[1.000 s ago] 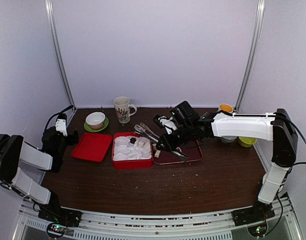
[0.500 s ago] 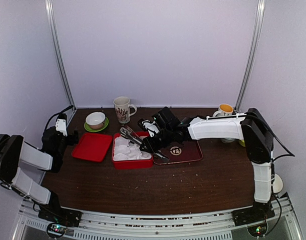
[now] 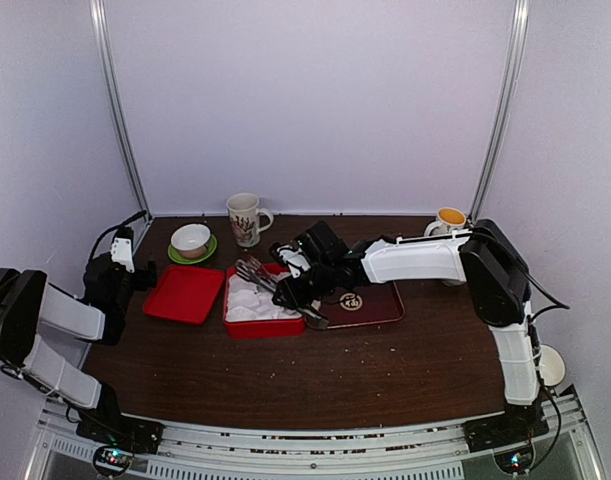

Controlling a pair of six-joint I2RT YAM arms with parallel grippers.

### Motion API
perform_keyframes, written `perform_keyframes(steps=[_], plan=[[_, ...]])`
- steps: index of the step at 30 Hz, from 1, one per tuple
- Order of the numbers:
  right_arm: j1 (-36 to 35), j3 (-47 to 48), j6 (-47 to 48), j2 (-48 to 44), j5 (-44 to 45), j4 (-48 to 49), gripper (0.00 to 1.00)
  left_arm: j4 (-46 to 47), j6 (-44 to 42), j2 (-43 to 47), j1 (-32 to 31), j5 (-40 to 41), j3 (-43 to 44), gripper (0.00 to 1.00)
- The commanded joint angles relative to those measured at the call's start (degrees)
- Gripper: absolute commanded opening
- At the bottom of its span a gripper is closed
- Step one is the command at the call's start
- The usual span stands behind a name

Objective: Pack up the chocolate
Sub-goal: Place the fake chocolate in the empty pocket of the box.

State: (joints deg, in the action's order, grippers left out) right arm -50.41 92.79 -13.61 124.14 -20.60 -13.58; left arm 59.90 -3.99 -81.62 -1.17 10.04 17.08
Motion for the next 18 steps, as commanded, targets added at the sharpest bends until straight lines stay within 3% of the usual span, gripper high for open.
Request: perform_keyframes(steps=[1, 6, 18], plan=[[-0.4, 1.8, -0.1, 0.7, 1.3, 1.2, 0.39, 2.1, -0.4, 0.1, 0.3, -0.6, -0.2, 0.98], [-0.4, 1.8, 0.1, -0.1, 1.4, 1.3, 0.43, 2.1, -0.4, 0.1, 0.3, -0.6, -0.2, 0.98], [-0.4, -1.5, 1.7, -7.2, 2.4, 2.2, 0.42, 2.1, -0.4, 0.1, 0.4, -0.6, -0.2, 0.98]])
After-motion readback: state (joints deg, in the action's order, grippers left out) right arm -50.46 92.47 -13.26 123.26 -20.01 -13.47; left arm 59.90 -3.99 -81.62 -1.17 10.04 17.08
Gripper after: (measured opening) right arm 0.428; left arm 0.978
